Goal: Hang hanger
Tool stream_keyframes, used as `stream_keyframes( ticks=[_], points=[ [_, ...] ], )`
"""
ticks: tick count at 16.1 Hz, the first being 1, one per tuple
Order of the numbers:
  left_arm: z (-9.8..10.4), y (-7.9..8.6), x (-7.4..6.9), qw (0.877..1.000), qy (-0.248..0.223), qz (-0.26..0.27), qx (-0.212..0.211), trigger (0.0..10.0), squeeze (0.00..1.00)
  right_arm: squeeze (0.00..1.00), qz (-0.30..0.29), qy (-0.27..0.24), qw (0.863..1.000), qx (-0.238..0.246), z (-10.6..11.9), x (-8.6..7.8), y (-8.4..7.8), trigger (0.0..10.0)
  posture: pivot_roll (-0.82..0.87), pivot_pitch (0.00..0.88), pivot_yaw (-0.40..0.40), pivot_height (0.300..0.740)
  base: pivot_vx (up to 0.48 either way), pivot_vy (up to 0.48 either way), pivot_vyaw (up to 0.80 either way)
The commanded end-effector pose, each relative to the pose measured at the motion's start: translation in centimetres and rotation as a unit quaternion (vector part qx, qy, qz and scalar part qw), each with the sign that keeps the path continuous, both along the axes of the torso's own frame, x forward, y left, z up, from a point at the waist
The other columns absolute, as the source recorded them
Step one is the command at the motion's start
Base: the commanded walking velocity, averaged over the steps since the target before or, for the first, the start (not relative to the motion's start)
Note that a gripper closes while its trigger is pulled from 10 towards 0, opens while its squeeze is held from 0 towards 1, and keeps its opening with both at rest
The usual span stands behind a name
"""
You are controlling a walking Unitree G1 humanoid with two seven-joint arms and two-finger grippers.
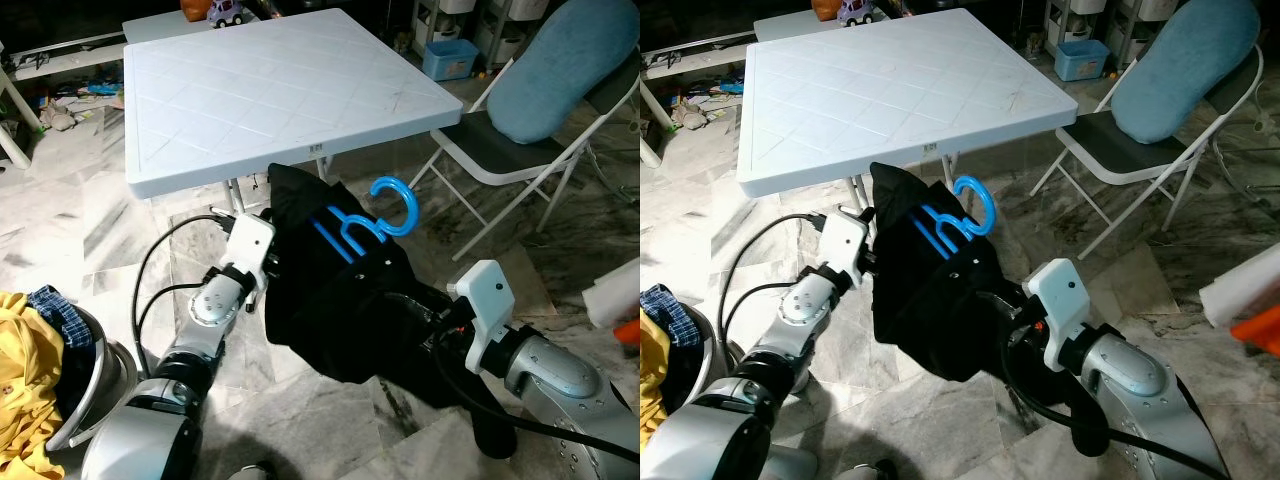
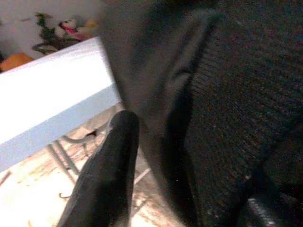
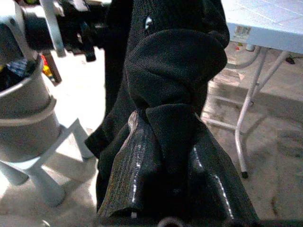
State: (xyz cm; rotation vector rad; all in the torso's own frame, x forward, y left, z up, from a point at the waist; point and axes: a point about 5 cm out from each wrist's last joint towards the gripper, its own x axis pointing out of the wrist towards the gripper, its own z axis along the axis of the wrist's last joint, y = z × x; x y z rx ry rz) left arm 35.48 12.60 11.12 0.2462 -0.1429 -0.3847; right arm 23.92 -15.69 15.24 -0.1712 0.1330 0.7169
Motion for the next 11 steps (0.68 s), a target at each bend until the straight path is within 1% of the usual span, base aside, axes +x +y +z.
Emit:
stream_keyframes(
  ticks=[1,2,3,4,5,6,7,8,9,10,11],
  points=[
    [0.8,1.2,0.5,0.999,-0.021,0.033,0.010,0.0,0.00,0.00,-0.003,-0.024,0.999,-0.027,0.2,0.3,-0.1,10.0,-0.21,0.095,0.057,0.740,0.000,0.000,0.00],
    [1.8,2.2,0.9,0.996,-0.047,0.073,0.022,0.0,0.00,0.00,-0.040,-0.033,0.994,-0.092,-0.9,1.0,-1.2,10.0,-0.21,0.093,0.058,0.740,0.000,0.000,0.00],
    [2.0,2.4,1.0,0.995,-0.051,0.080,0.023,0.0,0.00,0.00,-0.046,-0.030,0.993,-0.103,-1.2,1.1,-1.4,10.0,-0.21,0.093,0.058,0.740,0.000,0.000,0.00],
    [2.6,2.7,1.3,0.993,-0.062,0.094,0.025,0.0,0.00,0.00,-0.041,-0.024,0.990,-0.129,-2.0,1.0,-1.6,10.0,-0.21,0.090,0.062,0.740,0.000,0.000,0.00],
    [3.8,3.3,1.7,0.990,-0.083,0.113,0.025,0.0,0.00,0.00,-0.033,-0.019,0.989,-0.144,-2.6,0.7,-1.7,10.0,-0.21,0.093,0.071,0.740,0.000,0.000,0.00],
    [4.1,3.4,1.8,0.989,-0.087,0.117,0.025,0.0,0.00,0.00,-0.032,-0.018,0.989,-0.145,-2.7,0.6,-1.7,10.0,-0.21,0.093,0.071,0.740,0.000,0.000,0.00],
    [4.8,3.7,2.2,0.988,-0.091,0.124,0.030,0.0,0.00,0.00,-0.025,-0.015,0.987,-0.156,-2.9,0.1,-2.3,10.0,-0.21,0.093,0.084,0.740,0.000,0.000,0.00],
    [5.0,3.9,2.4,0.987,-0.090,0.127,0.032,0.0,0.00,0.00,-0.018,-0.014,0.987,-0.156,-3.0,-0.2,-2.5,10.0,-0.22,0.093,0.092,0.740,0.000,0.000,0.00],
    [5.0,4.1,2.5,0.987,-0.087,0.131,0.037,0.0,0.00,0.00,-0.004,-0.014,0.988,-0.154,-2.9,-0.7,-2.7,10.0,-0.22,0.094,0.097,0.740,0.000,0.000,0.00],
    [4.8,4.3,2.6,0.987,-0.078,0.136,0.042,0.0,0.00,0.00,0.020,-0.009,0.989,-0.147,-2.3,-1.6,-3.3,10.0,-0.23,0.095,0.104,0.740,0.000,0.000,0.00],
    [4.8,4.4,2.6,0.987,-0.073,0.138,0.044,0.0,0.00,0.00,0.027,-0.007,0.989,-0.144,-2.0,-1.9,-3.7,10.0,-0.23,0.095,0.104,0.740,0.000,0.000,0.00]
  ],
)
